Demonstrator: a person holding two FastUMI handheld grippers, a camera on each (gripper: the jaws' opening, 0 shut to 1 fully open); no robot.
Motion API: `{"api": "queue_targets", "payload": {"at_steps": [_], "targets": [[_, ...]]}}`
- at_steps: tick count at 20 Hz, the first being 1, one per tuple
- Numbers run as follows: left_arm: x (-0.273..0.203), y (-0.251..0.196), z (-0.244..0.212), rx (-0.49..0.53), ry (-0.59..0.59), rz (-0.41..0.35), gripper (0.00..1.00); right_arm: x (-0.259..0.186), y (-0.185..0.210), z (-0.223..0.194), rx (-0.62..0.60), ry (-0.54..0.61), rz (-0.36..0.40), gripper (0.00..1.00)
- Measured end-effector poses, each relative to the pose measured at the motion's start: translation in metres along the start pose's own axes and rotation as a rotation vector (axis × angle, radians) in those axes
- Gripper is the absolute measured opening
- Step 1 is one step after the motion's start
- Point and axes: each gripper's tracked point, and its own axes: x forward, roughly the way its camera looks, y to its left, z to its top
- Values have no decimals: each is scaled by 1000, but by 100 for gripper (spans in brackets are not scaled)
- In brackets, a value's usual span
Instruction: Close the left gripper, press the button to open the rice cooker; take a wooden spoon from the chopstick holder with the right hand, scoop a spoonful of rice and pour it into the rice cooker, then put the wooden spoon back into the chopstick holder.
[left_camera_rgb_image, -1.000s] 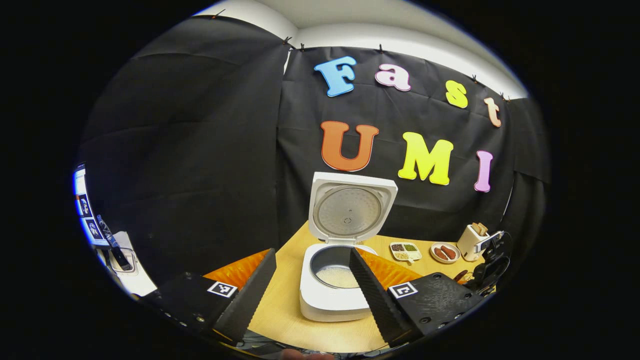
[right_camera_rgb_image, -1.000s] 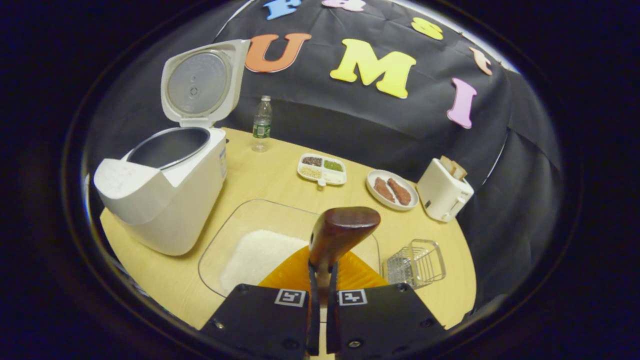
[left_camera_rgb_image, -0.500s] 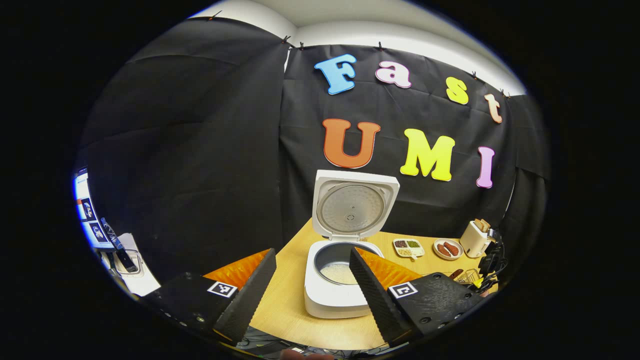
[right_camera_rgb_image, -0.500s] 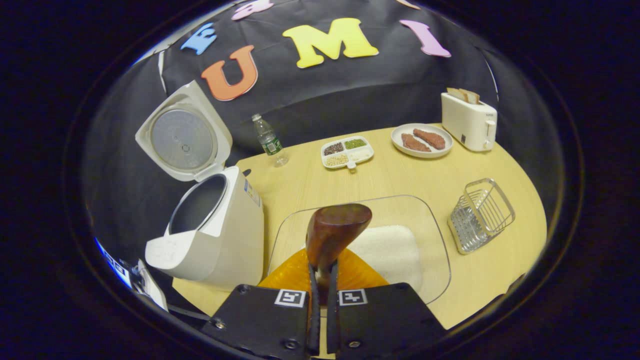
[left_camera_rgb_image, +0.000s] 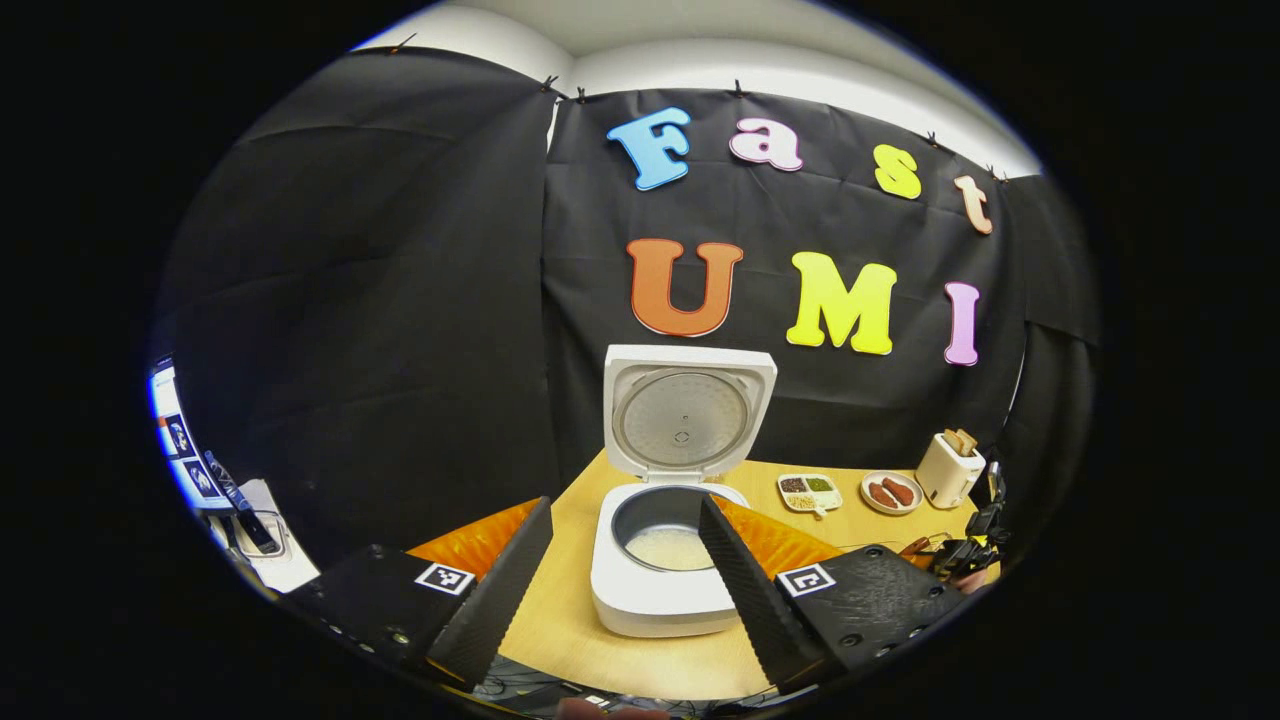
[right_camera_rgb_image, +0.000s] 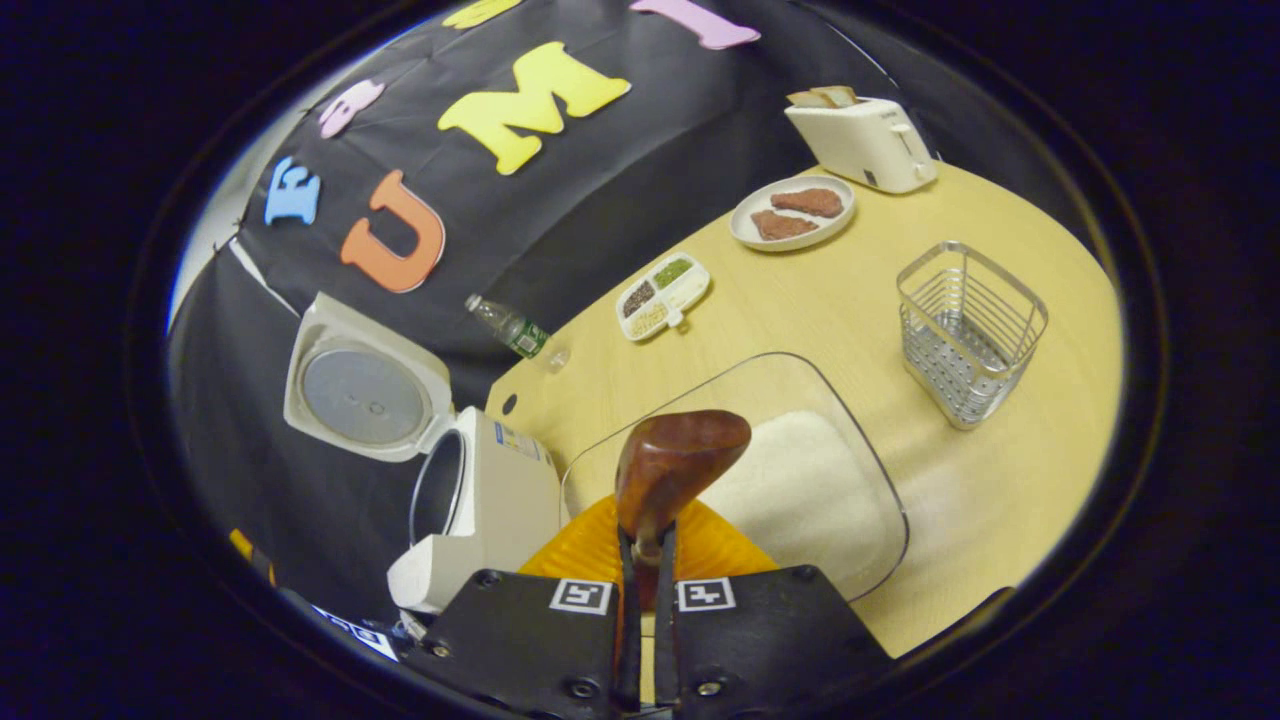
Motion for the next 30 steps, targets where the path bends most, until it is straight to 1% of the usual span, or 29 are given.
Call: {"api": "queue_targets", "payload": {"at_steps": [3, 7, 10, 13, 17, 19, 23, 27, 30], "targets": [[2, -12, 4, 14, -8, -4, 95, -15, -12, 20, 89, -28, 37, 10], [4, -23, 12, 41, -42, 0, 95, -40, -27, 46, 148, -57, 67, 10], [7, -28, 11, 30, -49, 1, 95, -62, -22, 67, 199, -75, 105, 11], [7, -30, 10, 23, -57, 4, 95, -76, -4, 87, 212, -89, 147, 10], [-2, -36, 15, 49, -102, -27, 95, -77, 43, 106, 195, -72, 220, 10], [-5, -34, 15, 48, -115, -17, 94, -71, 76, 113, 176, -57, 266, 10], [-15, -15, 9, 27, -130, 31, 95, -53, 155, 120, 139, -31, 370, 10], [-29, 4, 1, 54, -150, 62, 94, -20, 226, 110, 81, -9, 418, 10], [-30, 20, -5, 33, -141, 83, 94, 13, 258, 95, 45, 9, 409, 10]]}}
